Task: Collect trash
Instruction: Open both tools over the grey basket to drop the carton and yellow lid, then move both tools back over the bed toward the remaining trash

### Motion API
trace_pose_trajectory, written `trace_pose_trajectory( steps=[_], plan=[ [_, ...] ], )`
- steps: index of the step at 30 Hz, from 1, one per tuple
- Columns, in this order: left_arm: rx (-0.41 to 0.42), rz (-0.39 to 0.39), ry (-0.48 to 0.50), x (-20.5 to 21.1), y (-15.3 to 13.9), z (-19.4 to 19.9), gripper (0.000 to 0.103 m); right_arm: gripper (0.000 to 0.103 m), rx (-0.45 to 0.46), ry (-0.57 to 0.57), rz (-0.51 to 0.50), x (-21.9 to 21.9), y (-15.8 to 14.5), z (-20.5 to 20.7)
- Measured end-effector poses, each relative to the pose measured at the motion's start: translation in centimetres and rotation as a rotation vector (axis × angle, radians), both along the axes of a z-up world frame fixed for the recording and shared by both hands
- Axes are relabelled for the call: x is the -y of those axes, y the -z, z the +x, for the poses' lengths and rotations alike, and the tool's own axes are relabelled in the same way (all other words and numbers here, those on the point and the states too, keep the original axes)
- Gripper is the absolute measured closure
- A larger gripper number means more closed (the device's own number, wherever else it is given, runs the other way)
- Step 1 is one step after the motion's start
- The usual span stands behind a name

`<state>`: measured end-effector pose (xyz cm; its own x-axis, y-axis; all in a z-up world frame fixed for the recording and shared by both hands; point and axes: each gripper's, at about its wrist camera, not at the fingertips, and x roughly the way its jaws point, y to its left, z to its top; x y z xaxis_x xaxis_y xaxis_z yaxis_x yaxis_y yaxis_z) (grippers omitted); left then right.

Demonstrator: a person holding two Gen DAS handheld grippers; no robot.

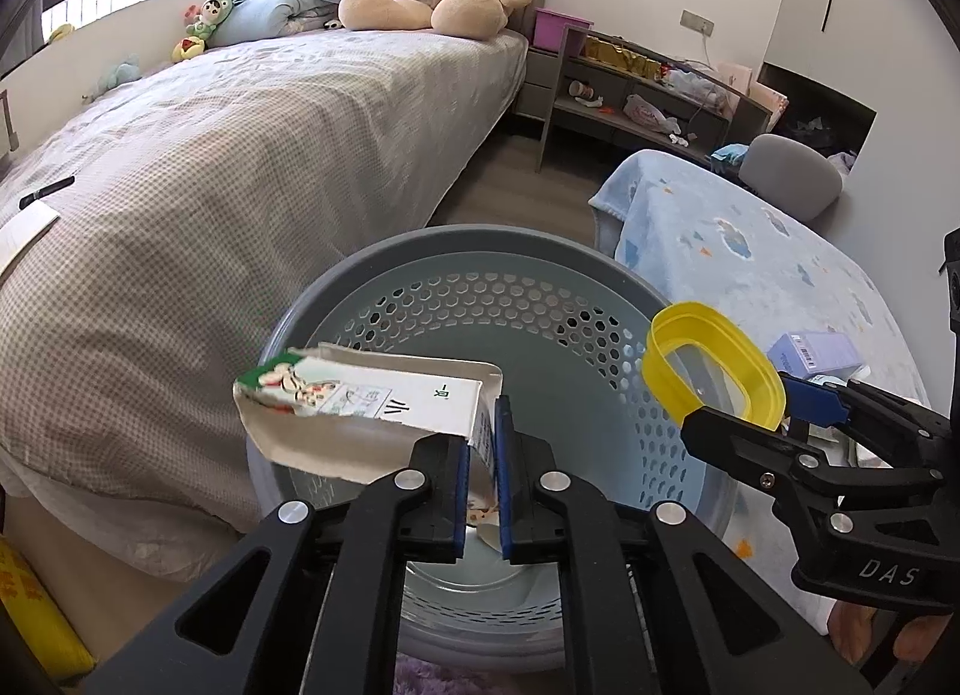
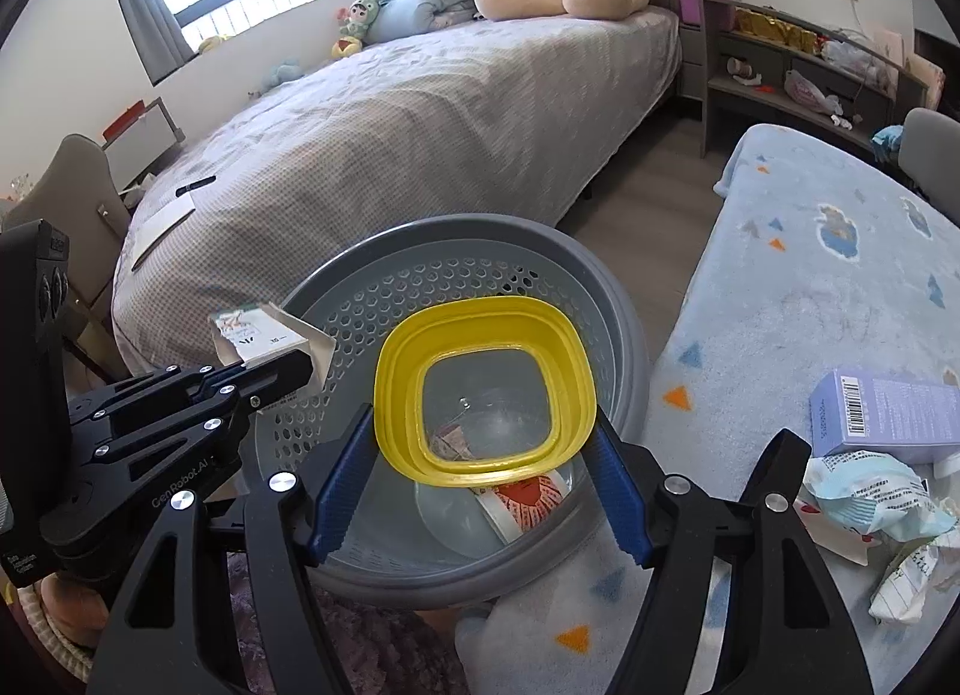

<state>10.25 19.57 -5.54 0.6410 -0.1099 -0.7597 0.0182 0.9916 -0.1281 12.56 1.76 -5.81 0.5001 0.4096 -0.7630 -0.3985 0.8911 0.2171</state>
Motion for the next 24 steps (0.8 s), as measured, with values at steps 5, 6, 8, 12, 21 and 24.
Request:
trace_pose_trajectory(
  steps=[5, 6, 8, 12, 21, 24],
  plan=[
    [0.014, 0.008, -0.018, -0.38, -0.28, -0.12, 0.064, 0.034, 0.0, 0.005, 0.007, 0.09, -0.16, 0.33],
    [0.017, 0.012, -0.021, -0.4, -0.34, -0.14, 0.062, 0.034, 0.003, 0.007, 0.006, 0.13, -0.22, 0.32],
    [0.018, 0.019, -0.028, -0.41, -0.4, -0.14, 0.058, 0.034, 0.007, 0.01, 0.009, 0.2, -0.27, 0.3],
    [0.014, 0.024, -0.037, -0.45, -0.29, -0.18, 0.056, 0.034, 0.009, 0.012, 0.006, 0.2, -0.35, 0.31],
    [0.023, 0.05, -0.062, -0.35, -0.36, -0.65, 0.049, 0.034, 0.006, 0.009, 0.005, 0.06, -0.26, 0.17],
    [0.024, 0.057, -0.07, -0.39, -0.37, -0.84, 0.046, 0.034, 0.005, 0.009, 0.003, 0.04, -0.13, -0.04]
  ],
)
